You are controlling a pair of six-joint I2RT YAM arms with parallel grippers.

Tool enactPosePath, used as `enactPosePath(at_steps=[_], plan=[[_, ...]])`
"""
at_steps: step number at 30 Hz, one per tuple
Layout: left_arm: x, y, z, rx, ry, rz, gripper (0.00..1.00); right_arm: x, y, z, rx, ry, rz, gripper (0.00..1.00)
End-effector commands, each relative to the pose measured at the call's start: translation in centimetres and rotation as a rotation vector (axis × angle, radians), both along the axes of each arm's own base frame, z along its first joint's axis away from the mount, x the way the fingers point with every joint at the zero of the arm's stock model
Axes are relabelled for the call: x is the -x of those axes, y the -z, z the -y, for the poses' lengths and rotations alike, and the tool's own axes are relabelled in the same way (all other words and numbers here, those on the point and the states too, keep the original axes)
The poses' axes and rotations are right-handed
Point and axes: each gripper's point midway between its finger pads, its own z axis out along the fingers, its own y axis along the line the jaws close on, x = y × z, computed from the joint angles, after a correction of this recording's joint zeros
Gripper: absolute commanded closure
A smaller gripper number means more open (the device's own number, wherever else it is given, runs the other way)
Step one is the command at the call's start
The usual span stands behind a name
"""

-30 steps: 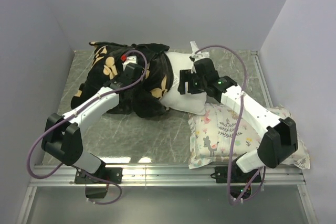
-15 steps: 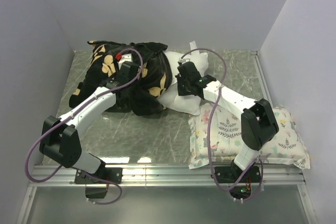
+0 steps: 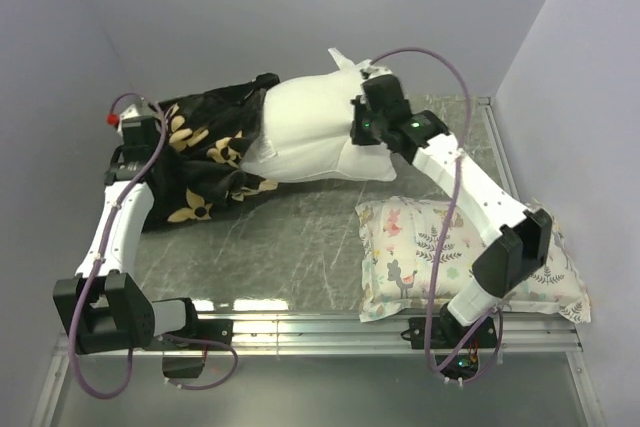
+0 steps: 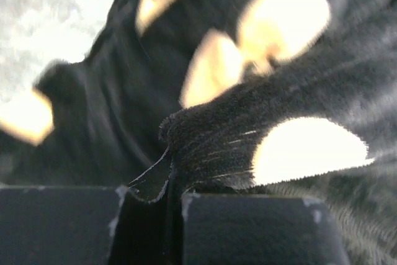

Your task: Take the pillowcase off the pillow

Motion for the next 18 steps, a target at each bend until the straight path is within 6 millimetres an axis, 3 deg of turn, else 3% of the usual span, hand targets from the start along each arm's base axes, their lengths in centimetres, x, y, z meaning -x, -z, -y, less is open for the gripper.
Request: enactPosePath(at_steps=[1, 3, 6, 8, 9, 13, 16, 17, 18], plan=[[2.1, -1.6, -7.7, -0.068, -0.264, 0.048, 1.00, 0.4, -5.8, 14.2, 0.088, 0.336, 0.115, 1.00], [1.5, -1.6, -7.1, -0.031, -0.241, 0.073, 1.00, 0.8, -5.3, 15.2, 0.095, 0.350, 0.117, 1.00], [0.4, -1.6, -4.0, 0.038, -0.109, 0.093, 1.00, 1.4, -4.4, 15.0, 0.076, 0.337, 0.110, 1.00], [-0.1, -1.5, -1.4, 0.025, -0.034, 0.080, 0.99, 1.3, -2.9, 14.2, 0.059, 0.307, 0.081, 1.00], [-0.2, -1.5, 0.9, 0.019, 0.034, 0.076, 0.99, 1.3, -2.3, 14.0, 0.057, 0.298, 0.072, 1.00], [0.0, -0.8, 5.5, 0.005, 0.145, 0.040, 0.99, 1.6, 0.1, 13.0, 0.042, 0.267, 0.040, 1.00], [0.6, -0.7, 8.6, 0.016, 0.213, 0.047, 1.00, 2.1, 0.6, 12.2, 0.031, 0.244, 0.034, 1.00], [0.8, -0.8, 9.1, 0.021, 0.217, 0.052, 1.00, 2.2, 0.6, 11.9, 0.028, 0.232, 0.037, 0.95], [0.9, -0.7, 9.5, 0.020, 0.221, 0.052, 0.99, 2.4, 0.4, 11.7, 0.024, 0.227, 0.046, 0.82]])
